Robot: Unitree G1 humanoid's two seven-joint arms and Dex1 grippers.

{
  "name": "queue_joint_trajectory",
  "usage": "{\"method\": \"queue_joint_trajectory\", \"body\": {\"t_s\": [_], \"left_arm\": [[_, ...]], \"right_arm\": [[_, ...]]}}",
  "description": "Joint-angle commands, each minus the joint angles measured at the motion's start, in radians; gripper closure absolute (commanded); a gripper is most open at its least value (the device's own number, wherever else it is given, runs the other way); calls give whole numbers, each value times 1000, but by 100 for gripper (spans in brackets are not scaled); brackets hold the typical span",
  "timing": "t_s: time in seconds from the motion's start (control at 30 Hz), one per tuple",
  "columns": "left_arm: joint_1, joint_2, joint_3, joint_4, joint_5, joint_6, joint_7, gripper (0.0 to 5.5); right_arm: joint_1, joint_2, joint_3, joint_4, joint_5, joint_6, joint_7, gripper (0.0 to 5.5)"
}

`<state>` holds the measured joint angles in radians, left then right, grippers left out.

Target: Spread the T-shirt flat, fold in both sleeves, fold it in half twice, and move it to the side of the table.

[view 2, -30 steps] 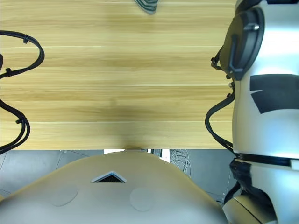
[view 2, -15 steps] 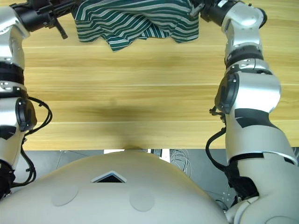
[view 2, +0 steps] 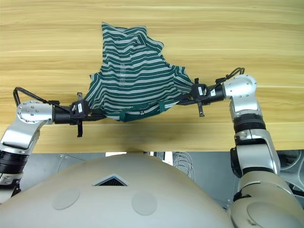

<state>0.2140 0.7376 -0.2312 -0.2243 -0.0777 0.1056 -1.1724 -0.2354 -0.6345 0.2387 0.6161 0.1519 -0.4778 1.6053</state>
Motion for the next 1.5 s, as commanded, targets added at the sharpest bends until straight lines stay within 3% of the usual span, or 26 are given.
{"method": "queue_joint_trajectory", "body": {"t_s": [0.03,0.5,0.57,0.87,0.93,1.03,1.13,1.23,1.37,1.5], "left_arm": [[-8,57,-36,57,94,-76,23,546],[81,170,-101,-4,158,-176,-9,546],[75,172,-104,0,168,-176,-1,517],[24,154,-78,-21,163,-133,35,364],[13,162,-61,-31,132,-121,25,332],[-41,153,29,-72,-21,-65,-2,273],[-225,10,115,5,-162,79,113,254],[-329,-141,105,102,-116,133,303,254],[-325,-238,-4,127,38,86,457,254],[-253,-242,-162,189,252,-61,544,254]], "right_arm": [[36,-14,49,0,-78,-27,-34,550],[83,-58,130,-1,-137,-90,-13,550],[84,-58,140,-7,-132,-93,-3,550],[144,-173,285,-208,94,21,9,378],[126,-163,265,-220,148,54,9,344],[5,-68,142,-89,229,110,-23,336],[-209,69,19,178,204,141,-234,336],[-381,169,-12,409,85,142,-503,336],[-503,251,41,582,-124,150,-892,336],[-552,312,121,670,-325,191,-1197,336]]}}
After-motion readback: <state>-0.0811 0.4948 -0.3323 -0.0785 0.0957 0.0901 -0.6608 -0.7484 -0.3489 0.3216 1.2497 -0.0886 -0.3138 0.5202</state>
